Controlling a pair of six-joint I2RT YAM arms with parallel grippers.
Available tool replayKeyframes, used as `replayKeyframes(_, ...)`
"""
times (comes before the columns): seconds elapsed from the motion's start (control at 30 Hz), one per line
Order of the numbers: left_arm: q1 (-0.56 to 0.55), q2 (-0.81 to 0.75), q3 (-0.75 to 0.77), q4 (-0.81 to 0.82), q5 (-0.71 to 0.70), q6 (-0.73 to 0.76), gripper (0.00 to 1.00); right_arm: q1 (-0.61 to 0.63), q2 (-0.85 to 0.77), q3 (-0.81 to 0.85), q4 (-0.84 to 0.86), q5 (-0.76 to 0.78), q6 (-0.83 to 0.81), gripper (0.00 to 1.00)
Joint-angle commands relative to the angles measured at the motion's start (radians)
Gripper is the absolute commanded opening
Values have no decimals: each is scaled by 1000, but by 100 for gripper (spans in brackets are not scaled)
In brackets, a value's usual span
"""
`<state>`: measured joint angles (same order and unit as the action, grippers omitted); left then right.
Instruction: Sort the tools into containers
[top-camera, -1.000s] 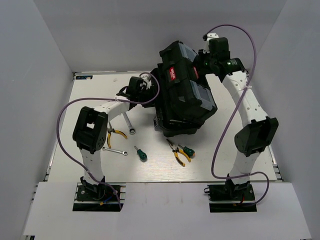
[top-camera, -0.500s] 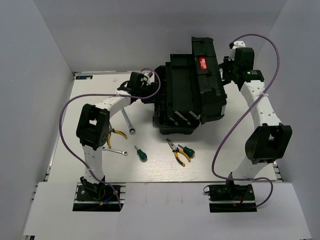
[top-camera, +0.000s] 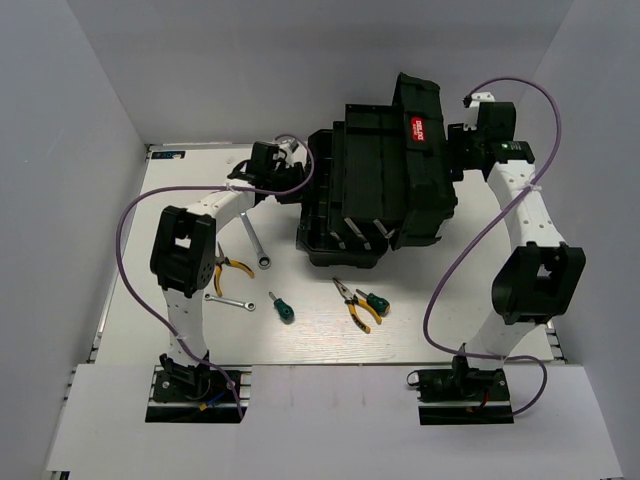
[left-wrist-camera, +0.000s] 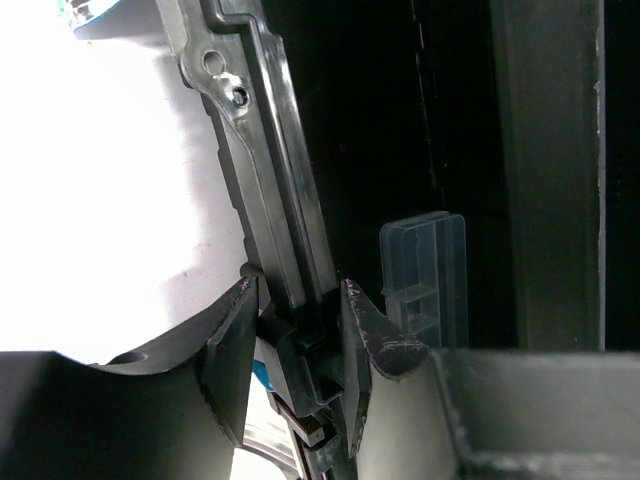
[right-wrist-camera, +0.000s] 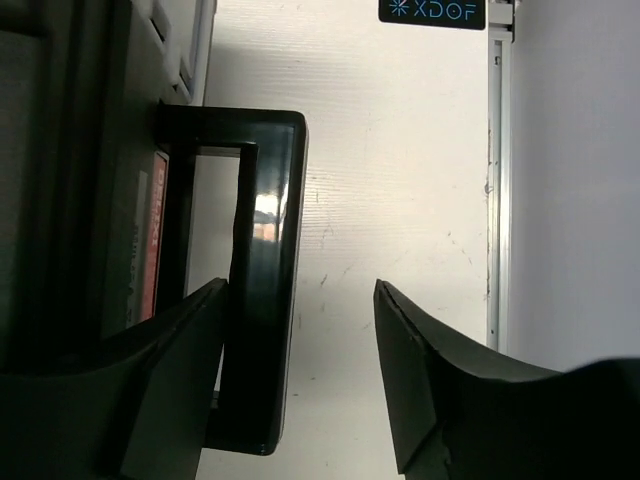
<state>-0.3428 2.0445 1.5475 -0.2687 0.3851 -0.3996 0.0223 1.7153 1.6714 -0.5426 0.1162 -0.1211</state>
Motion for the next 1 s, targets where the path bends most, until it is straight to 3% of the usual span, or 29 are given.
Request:
replayKeyframes(0.0, 80, 26, 5, -93, -101, 22, 26, -68, -143, 45, 10, 181, -110, 64)
replayKeyframes(0.17, 80, 26, -21, -75, -83, 22, 26, -73, -288, 53, -36, 106, -106, 64)
replayKeyframes(0.2, 80, 14, -21, -61, -83, 13, 26, -73, -310, 41, -37, -3, -89, 61)
replayKeyframes(0.27, 71, 5, -32, -52, -74, 13, 28, -67, -403, -11, -20, -79, -77, 60)
replayKeyframes(0.33, 71, 5, -32, -52, -64, 4, 28, -62, -437, -33, -7, -185, -62, 57)
replayKeyframes(0.5, 71, 5, -32, -52, -55, -14, 28, -65, -448, 21, -89, -217, -46, 59)
replayKeyframes(0.53, 71, 5, -32, -52, -55, -15, 28, -67, -454, 7, -117, -327, -64, 59)
replayKeyframes(0.6, 71, -4, -44, -43, -55, -45, 26, -62, -491, -38, -144, -421, -75, 54)
replayKeyframes(0.63, 62, -4, -70, -43, -55, -57, 24, -64, -499, -73, -155, -551, -77, 48)
replayKeyframes(0.77, 62, -61, -167, 19, -78, -133, 16, -50, -526, -156, -189, -654, -62, 30)
replayKeyframes(0.97, 53, -144, -315, 108, -98, -202, 13, -30, -560, -255, -223, -671, -71, 29)
